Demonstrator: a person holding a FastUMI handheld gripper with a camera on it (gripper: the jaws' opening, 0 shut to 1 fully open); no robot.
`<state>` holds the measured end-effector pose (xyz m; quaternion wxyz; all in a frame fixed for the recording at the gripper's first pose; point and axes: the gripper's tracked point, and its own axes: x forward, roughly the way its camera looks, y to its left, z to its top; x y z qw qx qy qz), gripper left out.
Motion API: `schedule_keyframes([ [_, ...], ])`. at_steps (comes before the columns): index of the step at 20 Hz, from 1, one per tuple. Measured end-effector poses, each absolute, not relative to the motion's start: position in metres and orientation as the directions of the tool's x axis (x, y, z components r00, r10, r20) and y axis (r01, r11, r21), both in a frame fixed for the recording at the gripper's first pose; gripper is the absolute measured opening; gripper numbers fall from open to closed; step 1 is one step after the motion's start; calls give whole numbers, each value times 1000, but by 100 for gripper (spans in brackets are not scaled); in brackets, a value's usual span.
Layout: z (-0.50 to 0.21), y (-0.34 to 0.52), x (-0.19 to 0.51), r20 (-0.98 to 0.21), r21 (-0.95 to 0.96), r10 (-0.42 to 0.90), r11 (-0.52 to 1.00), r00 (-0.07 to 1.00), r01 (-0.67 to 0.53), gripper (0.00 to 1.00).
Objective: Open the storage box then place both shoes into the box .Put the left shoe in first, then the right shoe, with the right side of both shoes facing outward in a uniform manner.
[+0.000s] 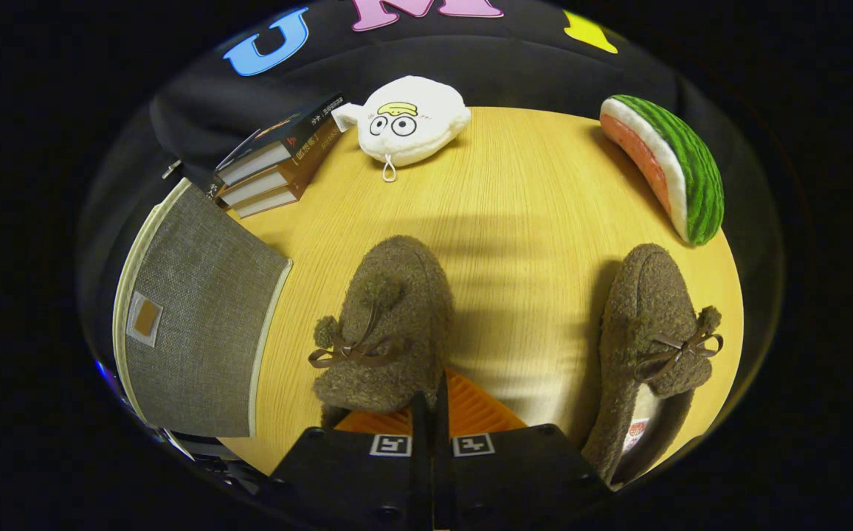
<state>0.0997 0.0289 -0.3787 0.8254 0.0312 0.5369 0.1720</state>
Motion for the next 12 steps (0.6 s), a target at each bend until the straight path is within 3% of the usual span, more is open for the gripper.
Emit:
schedule_keyframes([
  [12, -276, 40, 79, -824, 296, 272, 955, 497, -33, 5],
])
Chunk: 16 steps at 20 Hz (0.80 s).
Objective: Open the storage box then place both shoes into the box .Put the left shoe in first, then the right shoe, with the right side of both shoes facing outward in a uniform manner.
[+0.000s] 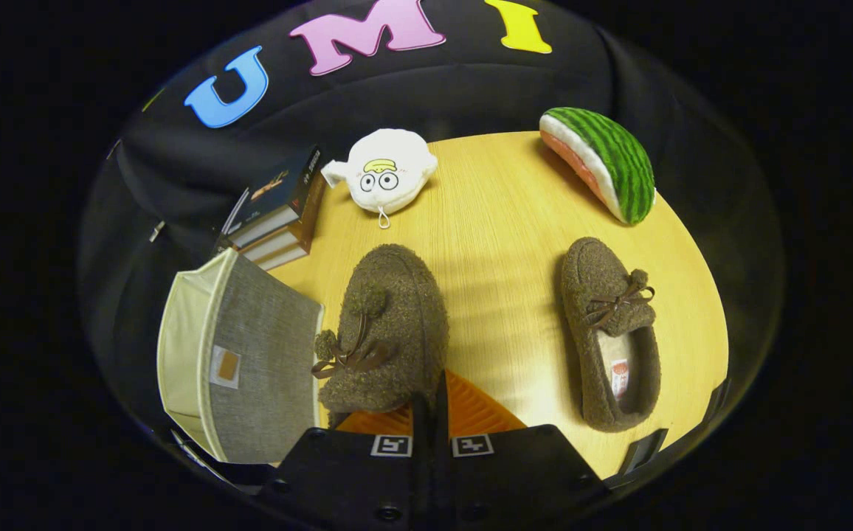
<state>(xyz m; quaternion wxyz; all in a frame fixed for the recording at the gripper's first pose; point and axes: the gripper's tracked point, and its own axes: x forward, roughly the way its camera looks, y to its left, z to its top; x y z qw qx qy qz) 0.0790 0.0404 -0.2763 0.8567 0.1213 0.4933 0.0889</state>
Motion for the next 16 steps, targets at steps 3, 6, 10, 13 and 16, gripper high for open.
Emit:
schedule_keyframes([
  [3, -241, 49, 73, -796, 321, 283, 947, 535, -22, 5],
  [6, -203, 70, 70, -761, 395, 334, 918, 557, -10, 5],
  [10, -154, 112, 71, -712, 475, 402, 879, 576, -27, 5],
  [13, -128, 161, 70, -687, 537, 480, 841, 545, -65, 5],
  [16, -109, 203, 64, -658, 595, 547, 799, 517, -87, 5],
])
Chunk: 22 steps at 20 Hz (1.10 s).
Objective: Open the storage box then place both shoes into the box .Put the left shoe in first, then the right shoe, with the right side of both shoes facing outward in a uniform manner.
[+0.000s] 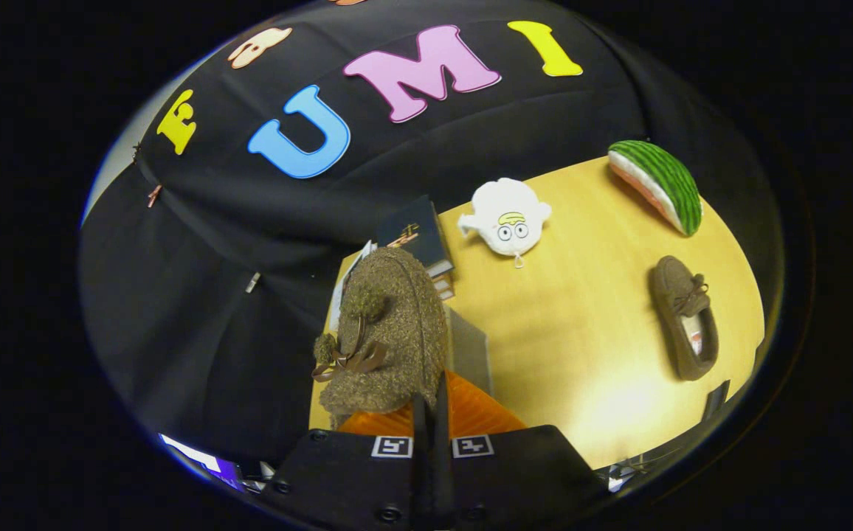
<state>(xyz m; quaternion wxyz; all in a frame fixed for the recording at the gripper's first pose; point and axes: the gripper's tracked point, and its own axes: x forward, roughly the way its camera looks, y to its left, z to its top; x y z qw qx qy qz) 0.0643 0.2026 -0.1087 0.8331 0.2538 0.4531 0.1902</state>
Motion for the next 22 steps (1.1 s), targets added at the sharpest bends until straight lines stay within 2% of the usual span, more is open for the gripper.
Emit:
schedule_keyframes([
  [4, -112, 249, 60, -654, 617, 585, 779, 480, -110, 5],
  [8, -139, 287, 51, -693, 638, 596, 769, 407, -40, 5],
  [15, -188, 317, 35, -760, 579, 554, 814, 339, -32, 5],
  [22, -231, 324, 41, -806, 519, 493, 855, 328, -8, 5],
])
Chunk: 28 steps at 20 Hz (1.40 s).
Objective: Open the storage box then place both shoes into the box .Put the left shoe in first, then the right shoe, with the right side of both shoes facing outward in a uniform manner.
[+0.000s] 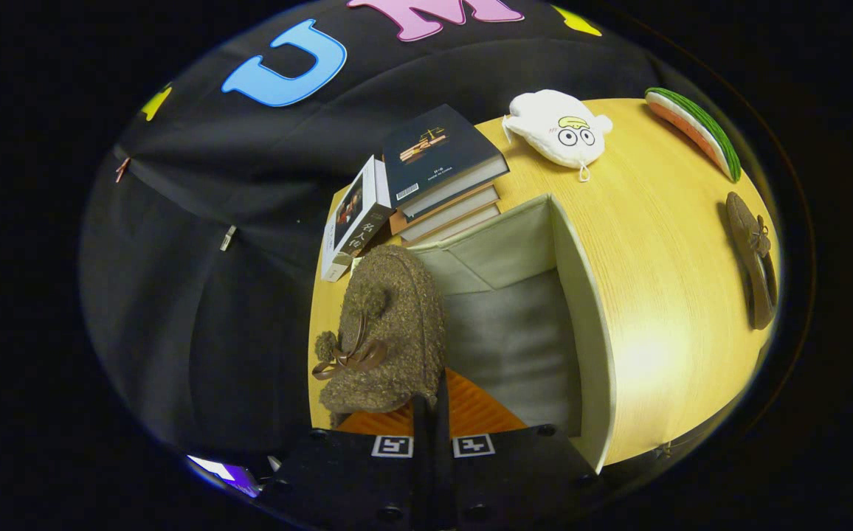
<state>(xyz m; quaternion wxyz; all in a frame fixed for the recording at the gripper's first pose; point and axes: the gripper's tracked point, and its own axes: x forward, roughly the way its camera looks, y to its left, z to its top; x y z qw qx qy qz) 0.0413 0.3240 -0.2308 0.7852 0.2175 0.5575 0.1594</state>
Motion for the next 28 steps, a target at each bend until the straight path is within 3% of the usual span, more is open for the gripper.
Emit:
schedule_keyframes([
  [6, -255, 338, 40, -831, 502, 473, 864, 292, 28, 7],
  [8, -259, 345, 37, -831, 505, 481, 863, 279, 19, 19],
  [12, -240, 358, 36, -787, 559, 536, 829, 305, -12, 97],
  [20, -171, 320, 40, -694, 605, 578, 791, 430, -88, 98],
  [28, -133, 212, 19, -674, 462, 490, 863, 552, -203, 99],
])
